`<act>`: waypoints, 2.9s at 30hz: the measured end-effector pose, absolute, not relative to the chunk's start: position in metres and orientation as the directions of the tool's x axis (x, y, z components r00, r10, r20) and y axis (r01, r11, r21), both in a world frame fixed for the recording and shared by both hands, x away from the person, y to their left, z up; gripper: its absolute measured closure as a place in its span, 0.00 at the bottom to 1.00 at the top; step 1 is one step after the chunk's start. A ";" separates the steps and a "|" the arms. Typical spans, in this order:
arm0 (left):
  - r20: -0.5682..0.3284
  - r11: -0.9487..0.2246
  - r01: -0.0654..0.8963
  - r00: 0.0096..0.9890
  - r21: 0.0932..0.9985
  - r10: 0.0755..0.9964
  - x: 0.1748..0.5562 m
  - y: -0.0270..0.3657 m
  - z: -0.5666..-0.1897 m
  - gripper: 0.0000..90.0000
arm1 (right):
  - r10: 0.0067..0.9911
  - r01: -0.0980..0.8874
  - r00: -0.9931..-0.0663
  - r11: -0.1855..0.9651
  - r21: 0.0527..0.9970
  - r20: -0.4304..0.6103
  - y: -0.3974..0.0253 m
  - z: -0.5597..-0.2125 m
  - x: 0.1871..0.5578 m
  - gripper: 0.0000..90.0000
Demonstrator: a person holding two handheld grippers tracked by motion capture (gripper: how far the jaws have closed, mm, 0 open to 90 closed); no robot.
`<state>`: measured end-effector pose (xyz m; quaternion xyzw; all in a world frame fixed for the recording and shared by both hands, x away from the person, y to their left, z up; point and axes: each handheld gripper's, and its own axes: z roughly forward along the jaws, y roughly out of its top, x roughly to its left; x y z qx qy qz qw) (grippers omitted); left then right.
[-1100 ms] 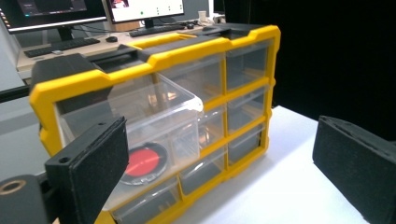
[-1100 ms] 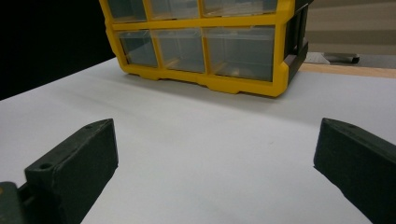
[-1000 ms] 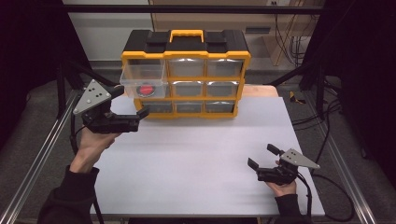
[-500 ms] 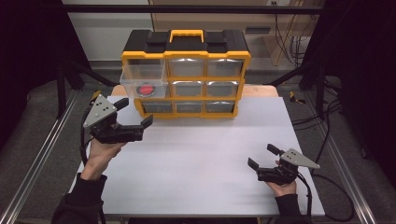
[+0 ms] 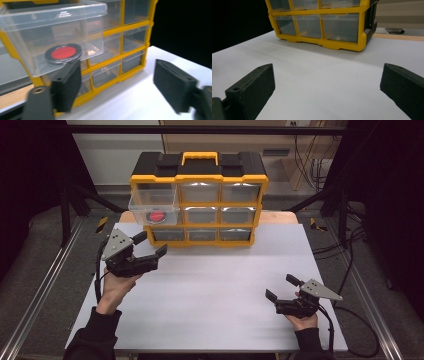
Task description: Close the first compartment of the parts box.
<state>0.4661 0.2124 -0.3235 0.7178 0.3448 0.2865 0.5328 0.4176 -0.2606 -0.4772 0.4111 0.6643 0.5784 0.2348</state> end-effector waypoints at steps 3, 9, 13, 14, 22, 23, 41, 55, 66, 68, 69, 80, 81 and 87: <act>0.034 -0.192 0.203 0.599 0.960 0.800 0.469 0.214 -0.325 0.41 | 0.818 0.272 -0.552 -0.008 0.962 0.163 -0.261 -0.477 0.417 0.00; 0.011 -0.172 0.213 0.598 0.962 0.801 0.472 0.218 -0.323 0.60 | 0.818 0.274 -0.552 -0.005 0.962 0.161 -0.261 -0.477 0.417 0.00; 0.018 -0.179 0.207 0.604 0.962 0.796 0.474 0.218 -0.320 0.72 | 0.817 0.278 -0.553 -0.005 0.960 0.165 -0.260 -0.478 0.418 0.00; 0.021 -0.183 0.205 0.609 0.961 0.793 0.475 0.218 -0.319 0.74 | 0.817 0.278 -0.553 -0.005 0.961 0.164 -0.260 -0.478 0.418 0.00; 0.029 -0.189 0.198 0.613 0.962 0.790 0.481 0.217 -0.312 0.94 | 0.818 0.275 -0.553 0.000 0.961 0.158 -0.260 -0.478 0.418 0.00; 0.028 -0.188 0.198 0.613 0.962 0.789 0.483 0.217 -0.311 0.95 | 0.819 0.277 -0.552 0.000 0.961 0.159 -0.260 -0.478 0.418 0.00; 0.074 -0.239 0.192 0.613 0.952 0.787 0.508 0.212 -0.292 0.99 | 0.819 0.276 -0.552 0.004 0.961 0.155 -0.259 -0.478 0.418 0.00; 0.073 -0.252 0.238 0.575 0.938 0.815 0.528 0.215 -0.295 0.99 | 0.818 0.280 -0.551 -0.004 0.960 0.164 -0.259 -0.478 0.418 0.00; 0.075 -0.257 0.243 0.574 0.936 0.815 0.535 0.218 -0.294 0.99 | 0.818 0.281 -0.552 -0.003 0.960 0.164 -0.259 -0.478 0.418 0.00; 0.080 -0.261 0.239 0.574 0.935 0.815 0.536 0.217 -0.294 0.99 | 0.818 0.281 -0.551 -0.002 0.960 0.163 -0.259 -0.478 0.418 0.00; 0.080 -0.260 0.239 0.573 0.936 0.816 0.536 0.217 -0.295 0.99 | 0.818 0.281 -0.552 -0.002 0.960 0.163 -0.259 -0.478 0.418 0.00; 0.082 -0.264 0.256 0.557 0.930 0.827 0.545 0.219 -0.294 0.99 | 0.818 0.279 -0.552 -0.002 0.960 0.162 -0.259 -0.478 0.417 0.00; 0.081 -0.264 0.256 0.556 0.930 0.827 0.545 0.219 -0.294 0.99 | 0.818 0.279 -0.552 -0.002 0.960 0.162 -0.259 -0.478 0.417 0.00; 0.082 -0.265 0.261 0.552 0.928 0.830 0.551 0.219 -0.294 0.99 | 0.818 0.279 -0.552 -0.002 0.960 0.162 -0.259 -0.478 0.417 0.00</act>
